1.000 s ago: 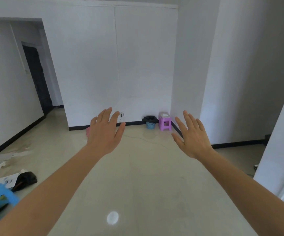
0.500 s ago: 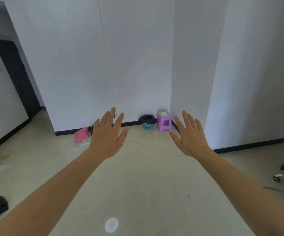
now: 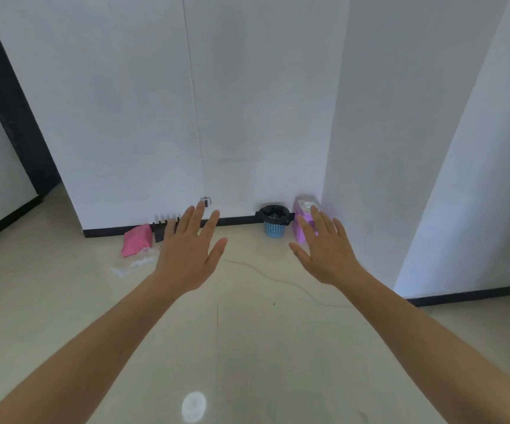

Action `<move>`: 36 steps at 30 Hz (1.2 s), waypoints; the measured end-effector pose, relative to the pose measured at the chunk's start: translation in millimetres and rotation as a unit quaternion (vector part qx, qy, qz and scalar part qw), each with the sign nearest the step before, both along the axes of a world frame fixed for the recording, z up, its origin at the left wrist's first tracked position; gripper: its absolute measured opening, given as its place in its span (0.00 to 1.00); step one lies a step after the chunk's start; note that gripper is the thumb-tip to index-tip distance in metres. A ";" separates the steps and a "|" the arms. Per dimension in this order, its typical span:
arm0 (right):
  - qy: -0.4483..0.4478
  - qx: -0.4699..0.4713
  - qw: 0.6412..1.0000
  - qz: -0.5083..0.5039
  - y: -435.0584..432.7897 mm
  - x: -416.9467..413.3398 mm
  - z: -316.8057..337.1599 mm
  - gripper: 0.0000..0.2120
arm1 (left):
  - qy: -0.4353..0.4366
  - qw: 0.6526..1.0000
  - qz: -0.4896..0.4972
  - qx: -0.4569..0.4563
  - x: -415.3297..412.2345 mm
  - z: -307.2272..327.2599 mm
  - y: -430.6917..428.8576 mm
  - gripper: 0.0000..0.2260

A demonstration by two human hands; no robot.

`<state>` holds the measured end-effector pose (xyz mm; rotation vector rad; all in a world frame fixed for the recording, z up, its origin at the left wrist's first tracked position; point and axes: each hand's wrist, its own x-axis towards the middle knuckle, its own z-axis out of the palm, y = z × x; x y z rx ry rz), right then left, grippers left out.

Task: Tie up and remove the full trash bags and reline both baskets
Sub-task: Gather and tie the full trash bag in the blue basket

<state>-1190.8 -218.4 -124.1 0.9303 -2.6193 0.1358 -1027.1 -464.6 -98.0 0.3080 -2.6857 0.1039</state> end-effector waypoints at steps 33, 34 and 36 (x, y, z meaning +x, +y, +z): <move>-0.129 0.061 0.989 -0.041 -290.0 -900.9 -86.9 0.32 | -0.126 0.987 0.031 0.094 -912.2 -84.6 -325.5 0.29; -0.134 0.069 0.987 -0.046 -303.6 -925.1 -94.1 0.32 | -0.129 0.986 0.033 0.100 -938.9 -90.5 -340.6 0.29; -0.148 0.077 0.984 -0.062 -328.8 -974.5 -103.2 0.32 | -0.140 0.983 0.032 0.118 -992.5 -98.4 -370.6 0.29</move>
